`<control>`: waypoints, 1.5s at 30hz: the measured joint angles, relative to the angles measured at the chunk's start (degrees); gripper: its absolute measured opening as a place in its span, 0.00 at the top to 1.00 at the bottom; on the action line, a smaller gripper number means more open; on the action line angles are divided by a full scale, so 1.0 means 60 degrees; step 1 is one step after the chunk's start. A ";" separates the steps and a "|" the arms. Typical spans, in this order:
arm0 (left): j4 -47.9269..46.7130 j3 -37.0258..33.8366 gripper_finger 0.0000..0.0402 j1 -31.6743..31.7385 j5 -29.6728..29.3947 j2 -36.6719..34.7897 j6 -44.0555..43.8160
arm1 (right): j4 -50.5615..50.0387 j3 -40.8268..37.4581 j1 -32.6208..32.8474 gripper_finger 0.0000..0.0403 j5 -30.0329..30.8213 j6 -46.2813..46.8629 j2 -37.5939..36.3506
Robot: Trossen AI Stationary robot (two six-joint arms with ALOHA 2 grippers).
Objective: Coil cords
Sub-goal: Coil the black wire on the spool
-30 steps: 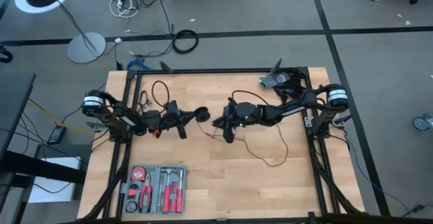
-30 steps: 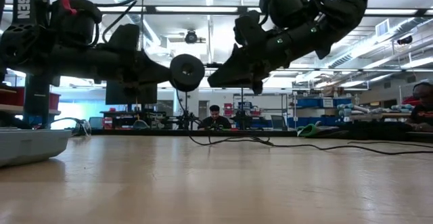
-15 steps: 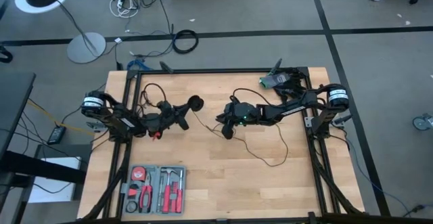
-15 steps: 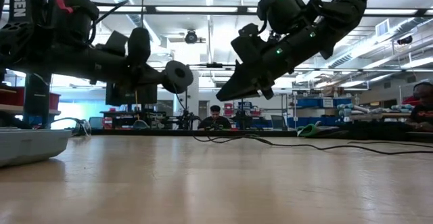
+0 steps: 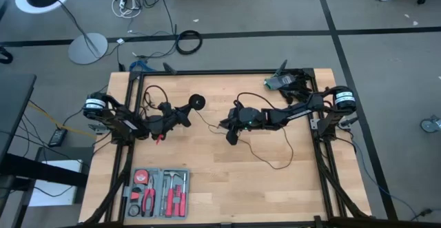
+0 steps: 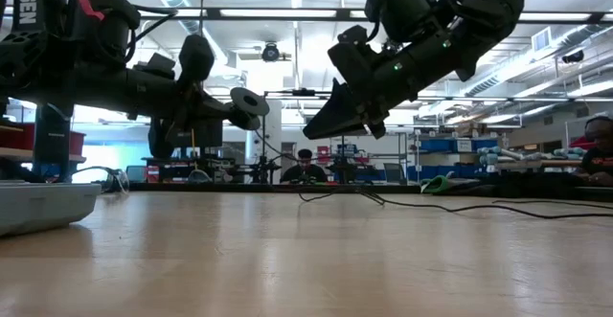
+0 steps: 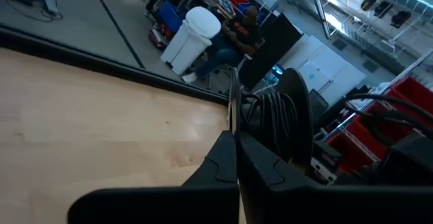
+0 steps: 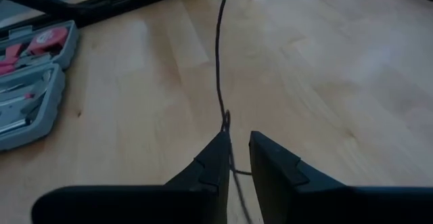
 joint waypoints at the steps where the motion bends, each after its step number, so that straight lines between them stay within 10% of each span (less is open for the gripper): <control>1: 0.0002 0.0000 1.00 0.0000 0.0000 0.0000 -0.0105 | 0.0004 0.0000 0.0019 0.85 0.0001 -0.0003 0.0000; 45: 0.0188 -0.0007 1.00 0.0004 0.0994 0.0004 0.0481 | 0.0976 0.0004 0.0552 0.85 0.0153 -0.0932 0.1393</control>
